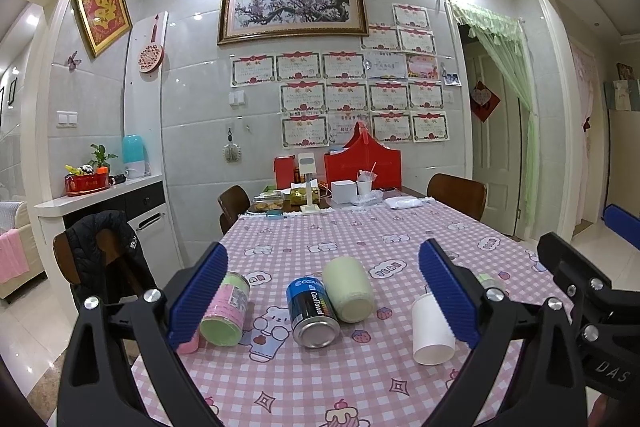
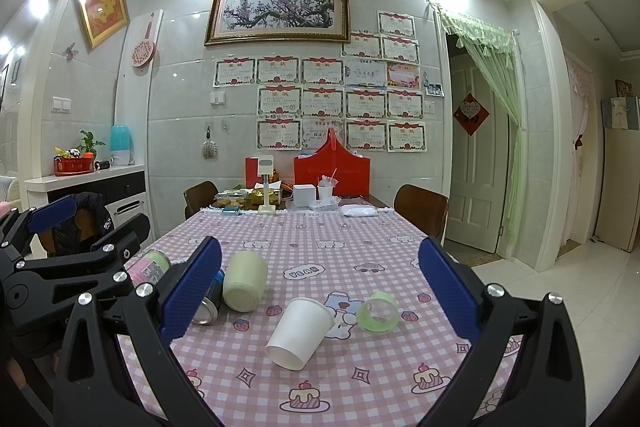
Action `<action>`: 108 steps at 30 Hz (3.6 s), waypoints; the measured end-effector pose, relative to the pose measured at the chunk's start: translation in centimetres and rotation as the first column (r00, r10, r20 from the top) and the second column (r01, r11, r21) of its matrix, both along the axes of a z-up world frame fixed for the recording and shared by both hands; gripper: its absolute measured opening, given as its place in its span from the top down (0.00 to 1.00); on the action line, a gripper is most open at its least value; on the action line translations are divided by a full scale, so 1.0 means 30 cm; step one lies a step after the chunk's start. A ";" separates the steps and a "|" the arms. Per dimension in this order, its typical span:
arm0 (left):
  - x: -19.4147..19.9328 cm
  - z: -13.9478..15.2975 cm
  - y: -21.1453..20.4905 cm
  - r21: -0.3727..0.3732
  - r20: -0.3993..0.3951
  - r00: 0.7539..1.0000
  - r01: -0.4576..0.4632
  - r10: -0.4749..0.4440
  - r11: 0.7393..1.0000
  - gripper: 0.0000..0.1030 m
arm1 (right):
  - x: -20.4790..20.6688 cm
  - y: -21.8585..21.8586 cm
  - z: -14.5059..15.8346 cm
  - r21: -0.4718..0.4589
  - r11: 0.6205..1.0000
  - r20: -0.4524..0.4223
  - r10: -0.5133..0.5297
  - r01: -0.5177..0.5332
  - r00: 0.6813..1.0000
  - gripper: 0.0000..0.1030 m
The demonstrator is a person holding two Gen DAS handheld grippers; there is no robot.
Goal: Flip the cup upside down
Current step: 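Move the left gripper toward the white paper cup lying on its side, then close the left gripper around the body of the white paper cup, then lift the cup with the left gripper while the right gripper approaches it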
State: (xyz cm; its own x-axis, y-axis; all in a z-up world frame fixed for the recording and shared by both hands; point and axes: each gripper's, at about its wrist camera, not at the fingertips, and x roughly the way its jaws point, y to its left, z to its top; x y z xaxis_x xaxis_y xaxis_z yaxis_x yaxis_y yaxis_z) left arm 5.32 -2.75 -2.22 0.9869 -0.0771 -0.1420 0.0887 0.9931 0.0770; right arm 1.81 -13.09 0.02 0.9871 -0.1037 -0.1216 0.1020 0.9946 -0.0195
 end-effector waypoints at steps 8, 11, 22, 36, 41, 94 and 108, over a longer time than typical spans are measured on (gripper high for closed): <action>0.044 -0.017 -0.058 0.011 -0.040 0.999 0.033 -0.033 0.999 0.08 | 0.027 -0.052 -0.027 -0.001 1.000 -0.022 -0.026 0.026 0.999 0.08; 0.080 -0.032 -0.090 0.010 -0.068 0.996 0.059 -0.059 0.998 0.08 | 0.047 -0.084 -0.049 0.001 0.999 -0.040 -0.043 0.044 0.998 0.08; 0.293 -0.211 -0.253 -0.013 -0.258 0.953 0.163 -0.161 0.987 0.08 | 0.165 -0.206 -0.177 0.016 0.994 -0.174 -0.105 0.109 0.979 0.08; 0.516 -0.425 -0.371 -0.062 -0.487 0.841 0.237 -0.237 0.970 0.08 | 0.298 -0.304 -0.308 0.036 0.987 -0.331 -0.136 0.157 0.934 0.07; 0.565 -0.476 -0.383 -0.062 -0.552 0.803 0.229 -0.225 0.971 0.08 | 0.339 -0.327 -0.345 0.038 0.986 -0.371 -0.136 0.161 0.919 0.07; 0.387 -0.439 -0.048 -0.176 -0.566 0.749 0.297 -0.344 0.938 0.26 | 0.350 -0.067 -0.304 0.184 0.983 -0.444 0.086 -0.003 0.892 0.07; 0.441 -0.421 0.153 -0.203 -0.502 0.798 0.268 -0.335 0.942 0.25 | 0.532 0.039 -0.394 0.538 0.843 -0.566 0.366 -0.005 0.738 0.08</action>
State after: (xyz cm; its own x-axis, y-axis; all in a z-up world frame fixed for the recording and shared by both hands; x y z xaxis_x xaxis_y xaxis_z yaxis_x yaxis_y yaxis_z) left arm 18.55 1.83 -14.85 0.6897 -0.4070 -0.5989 0.3781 0.9078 -0.1815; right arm 17.78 -11.91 -11.81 0.6473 0.3222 -0.6908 0.0567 0.8834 0.4652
